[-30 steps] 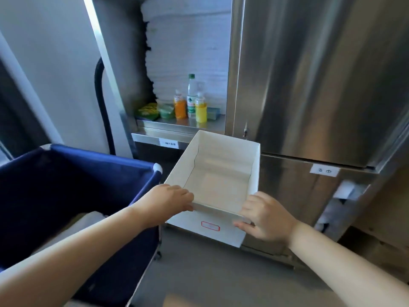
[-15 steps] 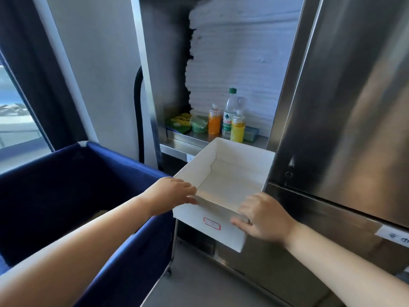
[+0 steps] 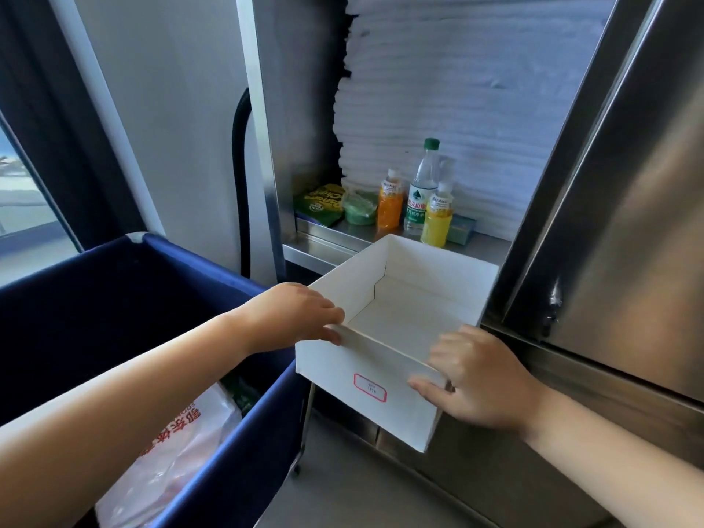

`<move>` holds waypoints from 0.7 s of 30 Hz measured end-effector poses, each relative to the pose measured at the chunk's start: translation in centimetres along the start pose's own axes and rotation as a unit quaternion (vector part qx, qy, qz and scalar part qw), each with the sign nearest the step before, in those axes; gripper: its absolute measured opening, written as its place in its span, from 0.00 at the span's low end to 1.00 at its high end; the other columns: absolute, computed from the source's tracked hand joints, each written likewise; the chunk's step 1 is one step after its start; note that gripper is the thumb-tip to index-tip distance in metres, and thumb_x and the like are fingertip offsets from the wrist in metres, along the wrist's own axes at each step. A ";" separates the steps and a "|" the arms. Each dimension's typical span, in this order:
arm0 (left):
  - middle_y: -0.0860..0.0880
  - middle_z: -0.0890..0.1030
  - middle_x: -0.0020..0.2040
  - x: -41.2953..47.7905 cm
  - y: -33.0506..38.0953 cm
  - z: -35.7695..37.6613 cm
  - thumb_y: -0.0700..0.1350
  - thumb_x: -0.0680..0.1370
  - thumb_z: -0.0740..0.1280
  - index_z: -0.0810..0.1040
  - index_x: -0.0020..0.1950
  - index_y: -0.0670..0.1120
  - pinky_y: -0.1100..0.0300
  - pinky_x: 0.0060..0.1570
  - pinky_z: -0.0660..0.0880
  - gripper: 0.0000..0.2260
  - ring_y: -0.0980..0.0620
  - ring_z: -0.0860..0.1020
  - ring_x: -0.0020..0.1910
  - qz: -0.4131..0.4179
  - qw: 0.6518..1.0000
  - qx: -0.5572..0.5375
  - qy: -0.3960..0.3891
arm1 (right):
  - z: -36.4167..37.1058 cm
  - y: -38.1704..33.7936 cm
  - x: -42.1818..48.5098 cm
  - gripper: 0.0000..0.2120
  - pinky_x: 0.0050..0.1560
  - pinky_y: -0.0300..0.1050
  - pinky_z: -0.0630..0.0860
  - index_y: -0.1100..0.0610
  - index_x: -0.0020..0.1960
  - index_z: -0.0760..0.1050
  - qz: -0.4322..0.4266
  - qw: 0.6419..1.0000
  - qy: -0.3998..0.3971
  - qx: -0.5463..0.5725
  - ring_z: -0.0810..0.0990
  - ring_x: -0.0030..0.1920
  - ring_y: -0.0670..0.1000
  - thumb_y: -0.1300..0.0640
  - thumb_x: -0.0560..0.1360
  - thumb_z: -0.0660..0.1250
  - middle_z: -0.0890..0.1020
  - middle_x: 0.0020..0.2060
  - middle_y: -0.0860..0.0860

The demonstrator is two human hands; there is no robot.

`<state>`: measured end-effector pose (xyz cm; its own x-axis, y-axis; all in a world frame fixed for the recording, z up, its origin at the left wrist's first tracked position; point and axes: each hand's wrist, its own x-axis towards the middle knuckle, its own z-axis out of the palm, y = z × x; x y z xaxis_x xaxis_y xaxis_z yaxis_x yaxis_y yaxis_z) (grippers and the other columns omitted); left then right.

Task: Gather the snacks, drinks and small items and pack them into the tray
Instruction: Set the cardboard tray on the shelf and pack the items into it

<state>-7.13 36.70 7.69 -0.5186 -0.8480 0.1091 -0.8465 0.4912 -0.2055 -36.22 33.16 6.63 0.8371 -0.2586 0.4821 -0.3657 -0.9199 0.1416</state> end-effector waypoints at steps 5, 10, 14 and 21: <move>0.51 0.79 0.45 0.1 -2.9 -1.1 0.58 0.79 0.57 0.74 0.54 0.49 0.56 0.45 0.75 0.15 0.49 0.77 0.44 0.060 0.998 -0.004 0.037 | -0.3 -0.9 1.9 0.21 0.32 0.41 0.66 0.54 0.26 0.67 0.026 1.000 0.011 -0.013 0.69 0.26 0.49 0.47 0.72 0.68 0.68 0.23 0.47; 0.52 0.79 0.42 0.4 -4.7 -1.4 0.59 0.78 0.57 0.75 0.51 0.49 0.55 0.41 0.75 0.15 0.49 0.77 0.40 0.104 0.992 -0.003 0.071 | -0.9 -1.5 3.0 0.22 0.31 0.42 0.64 0.54 0.26 0.66 0.034 0.998 0.022 -0.046 0.67 0.27 0.49 0.45 0.74 0.64 0.65 0.23 0.47; 0.52 0.80 0.44 1.0 -5.6 -1.3 0.58 0.78 0.58 0.75 0.53 0.50 0.57 0.43 0.74 0.14 0.50 0.77 0.42 0.123 0.989 0.003 0.078 | -0.7 -1.8 3.3 0.22 0.31 0.43 0.64 0.53 0.26 0.66 0.051 0.996 0.016 -0.067 0.67 0.27 0.49 0.45 0.75 0.64 0.65 0.23 0.46; 0.52 0.78 0.51 2.7 -6.8 0.7 0.58 0.80 0.55 0.71 0.58 0.52 0.59 0.48 0.70 0.14 0.50 0.75 0.50 0.103 0.995 -0.002 0.015 | 1.6 -1.7 3.7 0.21 0.32 0.38 0.63 0.52 0.26 0.68 0.088 0.993 -0.030 -0.075 0.69 0.27 0.47 0.43 0.73 0.65 0.68 0.23 0.45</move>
<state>-2.71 30.97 8.74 -0.6837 -0.7238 0.0935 -0.7228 0.6540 -0.2233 -31.85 33.28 6.80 0.7756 -0.4327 0.4596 -0.5612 -0.8059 0.1884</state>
